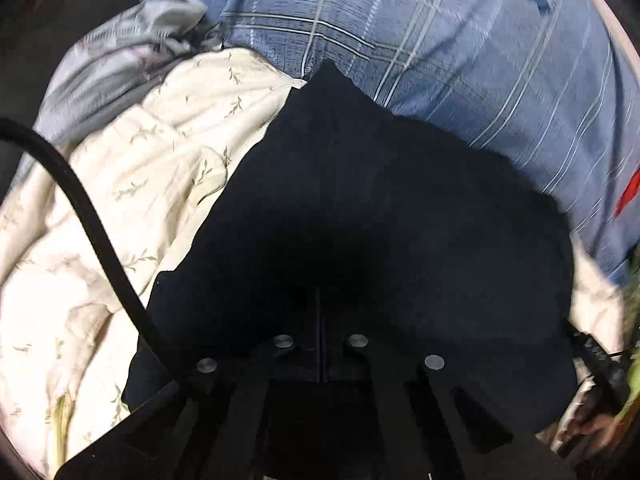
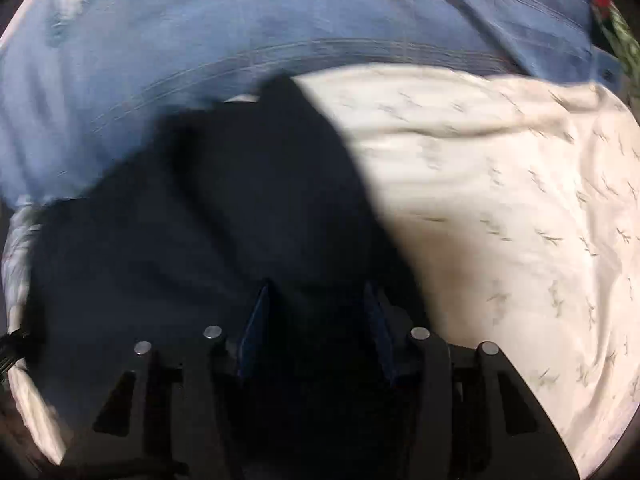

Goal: Fold large clothes

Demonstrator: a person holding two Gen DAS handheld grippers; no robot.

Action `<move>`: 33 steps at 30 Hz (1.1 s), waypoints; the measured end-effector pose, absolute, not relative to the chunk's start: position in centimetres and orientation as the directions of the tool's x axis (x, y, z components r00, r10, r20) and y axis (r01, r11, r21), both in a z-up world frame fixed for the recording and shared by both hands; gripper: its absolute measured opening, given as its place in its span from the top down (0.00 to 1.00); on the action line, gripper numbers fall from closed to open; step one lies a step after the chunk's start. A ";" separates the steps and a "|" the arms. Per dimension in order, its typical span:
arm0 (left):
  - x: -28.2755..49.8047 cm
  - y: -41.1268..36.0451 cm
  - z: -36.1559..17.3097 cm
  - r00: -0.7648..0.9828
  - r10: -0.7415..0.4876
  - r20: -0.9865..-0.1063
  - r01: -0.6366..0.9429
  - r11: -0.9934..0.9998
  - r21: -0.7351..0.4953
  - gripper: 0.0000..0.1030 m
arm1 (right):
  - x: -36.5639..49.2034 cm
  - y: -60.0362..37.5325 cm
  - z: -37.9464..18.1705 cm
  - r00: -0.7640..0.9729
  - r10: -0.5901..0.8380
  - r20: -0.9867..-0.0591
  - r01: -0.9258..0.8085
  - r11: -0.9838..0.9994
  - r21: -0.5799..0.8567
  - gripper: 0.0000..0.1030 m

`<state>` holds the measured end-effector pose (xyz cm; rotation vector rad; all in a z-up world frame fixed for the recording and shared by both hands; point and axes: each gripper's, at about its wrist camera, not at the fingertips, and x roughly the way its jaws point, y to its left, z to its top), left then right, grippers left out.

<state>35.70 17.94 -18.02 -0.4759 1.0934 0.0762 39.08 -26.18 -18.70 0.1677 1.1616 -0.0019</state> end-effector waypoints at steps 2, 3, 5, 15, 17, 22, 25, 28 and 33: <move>35.7 18.0 -17.0 0.465 -0.139 -0.874 -0.288 0.910 -0.298 0.99 | 39.5 -26.8 -17.6 0.400 0.036 -0.916 0.129 0.987 0.095 0.56; 35.6 17.7 -16.1 0.477 -0.117 -0.871 -0.285 0.917 -0.279 0.98 | 39.5 -27.0 -16.4 0.434 0.032 -0.901 0.142 0.985 0.103 0.57; 35.9 16.8 -14.4 0.510 -0.121 -0.852 -0.256 0.924 -0.285 0.75 | 39.5 -26.6 -14.8 0.473 0.130 -0.871 0.118 0.971 0.209 0.57; 44.7 10.9 -13.6 0.542 -0.005 -0.840 -0.124 0.989 -0.086 0.22 | 45.5 -17.9 -16.0 0.459 0.043 -0.888 -0.061 0.998 0.016 0.57; 46.2 10.9 -14.9 0.509 0.064 -0.858 -0.137 0.991 -0.008 0.22 | 46.8 -18.0 -17.4 0.435 -0.003 -0.900 -0.065 0.997 -0.034 0.57; 47.9 14.1 -19.2 0.437 0.223 -0.871 -0.227 0.965 0.133 0.09 | 48.5 -20.1 -19.5 0.407 -0.125 -0.905 -0.047 0.986 -0.157 0.56; 47.9 16.5 -19.4 0.432 0.175 -0.884 -0.270 0.961 0.059 0.06 | 48.8 -22.4 -19.1 0.415 -0.171 -0.894 -0.006 0.982 -0.191 0.56; 47.6 16.4 -18.4 0.456 0.196 -0.868 -0.249 0.965 0.087 0.21 | 48.7 -24.3 -18.5 0.421 -0.168 -0.892 0.037 0.985 -0.168 0.47; 43.6 15.2 -14.7 0.553 0.137 -0.822 -0.189 0.981 0.037 0.21 | 44.0 -23.2 -13.9 0.536 -0.089 -0.840 -0.001 0.994 -0.106 0.48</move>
